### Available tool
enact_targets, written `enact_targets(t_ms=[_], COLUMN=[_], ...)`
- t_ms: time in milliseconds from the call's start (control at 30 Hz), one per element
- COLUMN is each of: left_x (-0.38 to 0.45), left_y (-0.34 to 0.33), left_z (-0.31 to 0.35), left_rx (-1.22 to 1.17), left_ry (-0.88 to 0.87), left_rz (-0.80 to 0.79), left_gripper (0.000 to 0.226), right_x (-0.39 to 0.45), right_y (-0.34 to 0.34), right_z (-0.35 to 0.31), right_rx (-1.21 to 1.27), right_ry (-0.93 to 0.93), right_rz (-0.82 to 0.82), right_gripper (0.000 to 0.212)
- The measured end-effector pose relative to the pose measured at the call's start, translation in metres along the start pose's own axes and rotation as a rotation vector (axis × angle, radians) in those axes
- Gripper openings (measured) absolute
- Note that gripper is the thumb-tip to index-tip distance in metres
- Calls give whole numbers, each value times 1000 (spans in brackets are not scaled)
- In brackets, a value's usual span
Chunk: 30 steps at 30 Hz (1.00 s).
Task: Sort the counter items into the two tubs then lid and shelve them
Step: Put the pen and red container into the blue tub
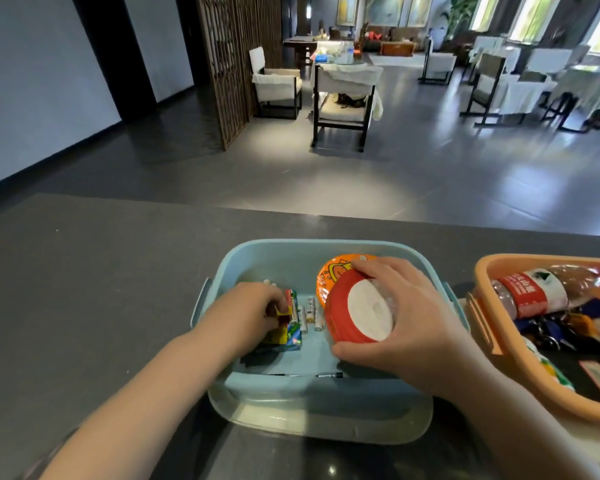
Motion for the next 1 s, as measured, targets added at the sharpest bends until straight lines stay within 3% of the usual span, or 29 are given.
enact_targets(t_ms=[233,333,467,733,900,1000], left_x=[-53,-70,-71,-69,-67,-67], left_y=[55,47,38,29,28,27], left_z=[-31,-54,-72,-79,-81,-80], left_rx=[-205,-409,-558,-610,-649,-623], left_ry=[-49,-25,25,47,51,53], left_rz=[548,673,673,649,670,649], left_gripper=[24,29,24,21,21,21], right_x=[23,39,53,70,76,76], right_y=[-19,-44,-81,-137,-145,-140], right_z=[-32,-57,-68,-64,-63,-60], right_rx=[16,-29,-109,-204,-136,-103], right_ry=[112,183,207,240,230,209], right_rz=[-52,-150,-255,-417,-455,-428], right_gripper=[96,93,92,87,89,78])
Point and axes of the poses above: each hand's wrist, its own x-axis towards the middle knuckle, its own y-axis out of the back of the hand, z = x × y, the point moved 10 cm from there along x, towards the middle knuckle, and after that the axes turned 6 degrees about -z, right-handed, at the moved point
